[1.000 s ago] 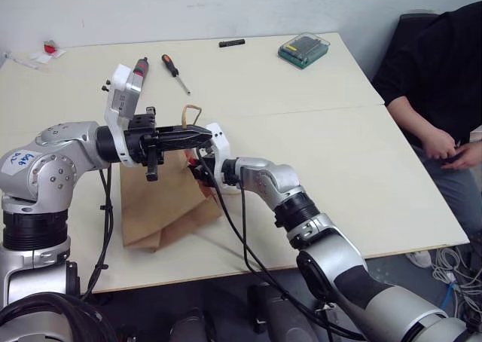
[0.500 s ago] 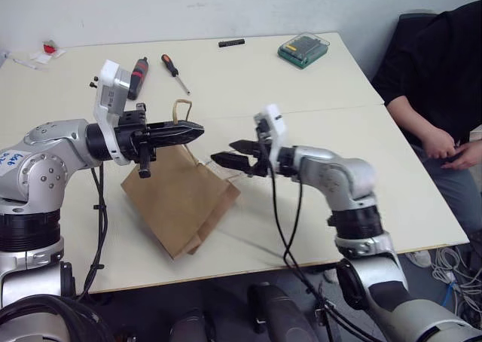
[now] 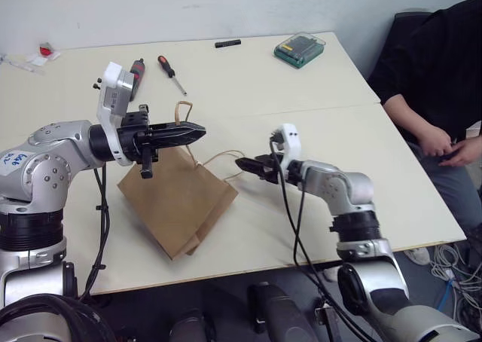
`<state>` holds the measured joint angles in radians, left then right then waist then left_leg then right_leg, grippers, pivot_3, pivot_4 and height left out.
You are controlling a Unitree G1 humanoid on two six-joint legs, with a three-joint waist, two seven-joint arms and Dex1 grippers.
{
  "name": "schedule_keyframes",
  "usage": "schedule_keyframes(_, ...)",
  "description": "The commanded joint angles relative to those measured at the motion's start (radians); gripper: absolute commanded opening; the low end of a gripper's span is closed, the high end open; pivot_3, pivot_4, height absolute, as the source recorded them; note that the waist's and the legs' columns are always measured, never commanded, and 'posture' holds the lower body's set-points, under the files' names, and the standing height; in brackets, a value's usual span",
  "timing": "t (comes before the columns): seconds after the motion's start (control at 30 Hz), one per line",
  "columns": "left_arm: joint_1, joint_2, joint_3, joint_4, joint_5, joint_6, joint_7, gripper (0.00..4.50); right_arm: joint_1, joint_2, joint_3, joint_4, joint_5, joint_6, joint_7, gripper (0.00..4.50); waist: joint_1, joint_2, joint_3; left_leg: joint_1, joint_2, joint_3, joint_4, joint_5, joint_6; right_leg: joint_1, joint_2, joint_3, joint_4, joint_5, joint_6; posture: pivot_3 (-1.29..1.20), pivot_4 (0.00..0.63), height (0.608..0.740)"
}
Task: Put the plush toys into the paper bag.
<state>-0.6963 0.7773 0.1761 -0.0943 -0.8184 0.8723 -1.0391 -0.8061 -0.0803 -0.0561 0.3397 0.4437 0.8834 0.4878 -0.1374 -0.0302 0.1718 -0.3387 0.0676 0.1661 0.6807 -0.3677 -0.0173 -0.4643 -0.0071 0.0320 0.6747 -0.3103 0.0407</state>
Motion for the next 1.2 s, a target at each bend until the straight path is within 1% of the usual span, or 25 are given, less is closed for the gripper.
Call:
schedule_keyframes(0.03, -0.022, 0.014, 0.014, -0.015, -0.001, -0.014, -0.003, 0.00, -0.029, 0.037, 0.021, 0.097, -0.019, -0.060, 0.017, 3.85, -0.002, 0.000, 0.000, 0.000, 0.000, 0.000, 0.000, 0.000, 0.000, 0.000, 0.000, 0.000, 0.001, 0.000, 0.000, 0.00, 0.150, 0.740)
schedule_keyframes(0.07, -0.020, 0.015, 0.016, -0.019, -0.003, -0.012, -0.001, 0.00, -0.032, 0.041, 0.024, 0.106, -0.022, -0.068, 0.021, 3.60, -0.002, 0.000, 0.000, 0.000, 0.000, 0.000, 0.000, 0.000, 0.000, 0.000, 0.000, 0.000, 0.001, 0.000, 0.000, 0.00, 0.150, 0.740)
schedule_keyframes(0.17, -0.010, 0.018, 0.023, -0.030, -0.006, -0.010, 0.004, 0.00, -0.038, 0.037, 0.011, 0.092, -0.015, -0.074, 0.033, 2.48, -0.002, 0.000, 0.000, 0.000, 0.000, 0.000, 0.000, 0.000, 0.000, 0.000, 0.000, 0.000, 0.002, 0.000, 0.000, 0.00, 0.150, 0.740)
schedule_keyframes(0.3, 0.003, 0.019, 0.031, -0.039, -0.008, -0.010, 0.010, 0.00, -0.038, 0.020, -0.016, 0.042, 0.011, -0.049, 0.036, 1.13, -0.002, 0.000, 0.000, 0.000, 0.000, 0.000, 0.000, 0.000, 0.000, 0.000, 0.000, 0.000, 0.002, 0.000, 0.000, 0.00, 0.150, 0.740)
schedule_keyframes(0.4, 0.009, 0.008, 0.034, -0.041, -0.008, -0.015, 0.025, 0.00, -0.011, -0.026, -0.047, -0.104, 0.068, 0.025, 0.049, 0.11, 0.002, 0.000, 0.000, -0.001, 0.000, 0.000, 0.000, 0.000, 0.000, 0.000, -0.001, 0.000, 0.002, 0.000, 0.000, 0.00, 0.150, 0.740)
schedule_keyframes(0.43, 0.008, 0.002, 0.033, -0.038, -0.005, -0.021, 0.031, 0.00, -0.003, -0.047, -0.065, -0.165, 0.094, 0.058, 0.046, 0.02, 0.004, 0.000, 0.000, -0.001, 0.000, -0.001, 0.000, 0.000, 0.000, 0.000, -0.001, -0.001, 0.002, 0.000, 0.000, 0.00, 0.150, 0.740)
schedule_keyframes(0.53, -0.017, -0.029, 0.030, -0.015, 0.007, -0.047, 0.061, 0.00, 0.006, -0.112, -0.150, -0.345, 0.190, 0.160, 0.018, 0.02, 0.016, 0.000, 0.000, -0.002, 0.000, -0.002, 0.001, 0.000, 0.000, 0.000, -0.002, -0.002, 0.002, 0.000, 0.000, 0.00, 0.150, 0.740)
schedule_keyframes(0.7, -0.094, -0.103, 0.032, 0.043, 0.015, -0.088, 0.119, 0.00, -0.030, -0.212, -0.289, -0.603, 0.341, 0.281, -0.058, 0.02, 0.040, 0.001, 0.000, -0.002, 0.000, -0.002, 0.002, 0.000, 0.000, 0.000, -0.001, -0.002, -0.002, 0.000, 0.000, 0.00, 0.150, 0.740)
schedule_keyframes(0.8, -0.136, -0.152, 0.022, 0.078, 0.031, -0.122, 0.145, 0.00, -0.049, -0.247, -0.323, -0.710, 0.404, 0.313, -0.104, 0.02, 0.048, 0.001, 0.000, -0.002, -0.001, -0.002, 0.002, 0.000, 0.000, 0.000, -0.001, -0.001, -0.002, 0.000, 0.000, 0.00, 0.150, 0.740)
schedule_keyframes(0.9, -0.168, -0.201, -0.005, 0.131, 0.068, -0.174, 0.144, 0.00, -0.040, -0.281, -0.288, -0.793, 0.402, 0.299, -0.132, 0.02, 0.051, 0.001, 0.000, -0.001, -0.001, -0.001, 0.001, 0.000, 0.000, 0.000, -0.001, 0.000, -0.002, 0.000, 0.000, 0.00, 0.150, 0.740)
schedule_keyframes(0.97, -0.190, -0.231, -0.023, 0.165, 0.091, -0.201, 0.142, 0.00, -0.039, -0.276, -0.273, -0.816, 0.404, 0.290, -0.156, 0.02, 0.052, 0.001, 0.000, -0.001, -0.001, 0.000, 0.001, 0.000, 0.000, 0.000, -0.001, 0.000, -0.002, 0.000, 0.000, 0.00, 0.150, 0.740)
schedule_keyframes(1.07, -0.212, -0.270, -0.048, 0.201, 0.124, -0.237, 0.135, 0.00, -0.012, -0.287, -0.213, -0.839, 0.354, 0.236, -0.164, 0.02, 0.054, 0.001, 0.000, -0.001, -0.001, 0.000, 0.001, 0.000, 0.000, 0.000, -0.001, 0.000, -0.002, 0.000, 0.000, 0.00, 0.150, 0.740)
schedule_keyframes(1.2, -0.210, -0.290, -0.051, 0.213, 0.136, -0.249, 0.131, 0.00, 0.042, -0.290, -0.150, -0.850, 0.297, 0.156, -0.168, 0.02, 0.053, 0.001, 0.000, -0.002, -0.001, 0.000, 0.001, 0.000, 0.000, 0.000, 0.000, 0.000, -0.003, 0.000, 0.000, 0.00, 0.150, 0.740)
